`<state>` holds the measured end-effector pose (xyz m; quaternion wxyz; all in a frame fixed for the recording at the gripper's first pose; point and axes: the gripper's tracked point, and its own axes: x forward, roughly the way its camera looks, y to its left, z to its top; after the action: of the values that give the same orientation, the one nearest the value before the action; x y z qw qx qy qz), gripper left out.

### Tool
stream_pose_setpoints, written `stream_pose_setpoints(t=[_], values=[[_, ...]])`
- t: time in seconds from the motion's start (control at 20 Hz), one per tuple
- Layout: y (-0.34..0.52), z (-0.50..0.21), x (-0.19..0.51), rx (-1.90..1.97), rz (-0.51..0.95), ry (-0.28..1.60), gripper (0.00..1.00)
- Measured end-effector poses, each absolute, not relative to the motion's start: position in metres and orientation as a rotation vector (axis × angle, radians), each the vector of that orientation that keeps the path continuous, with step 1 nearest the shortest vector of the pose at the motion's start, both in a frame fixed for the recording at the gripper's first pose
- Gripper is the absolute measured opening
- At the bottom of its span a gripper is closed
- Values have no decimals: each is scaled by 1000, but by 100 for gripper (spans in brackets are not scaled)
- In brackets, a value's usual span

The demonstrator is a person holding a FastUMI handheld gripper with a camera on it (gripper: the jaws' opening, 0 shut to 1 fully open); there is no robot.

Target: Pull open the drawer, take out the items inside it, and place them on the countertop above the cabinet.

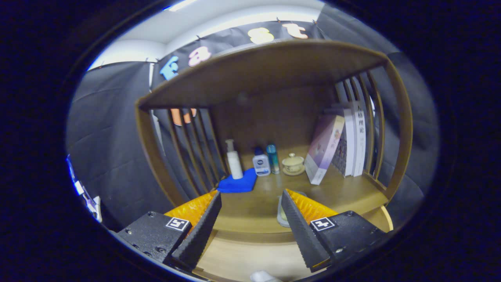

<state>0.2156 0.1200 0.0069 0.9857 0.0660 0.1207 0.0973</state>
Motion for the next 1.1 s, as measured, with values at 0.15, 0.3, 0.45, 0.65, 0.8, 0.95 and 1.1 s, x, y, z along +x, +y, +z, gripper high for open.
stream_pose_setpoints(t=[0.15, 0.3, 0.45, 0.65, 0.8, 0.95, 1.1], values=[[130, 17, 180, 89, 229, 139, 99], [126, 11, 148, 58, 216, 77, 100], [114, -4, 118, 52, 181, 21, 100], [97, -36, 83, 68, 133, 17, 100], [77, -51, 62, 49, 69, -17, 100], [69, -76, 39, 51, 48, -2, 100], [62, -108, 25, 63, 55, 62, 100]])
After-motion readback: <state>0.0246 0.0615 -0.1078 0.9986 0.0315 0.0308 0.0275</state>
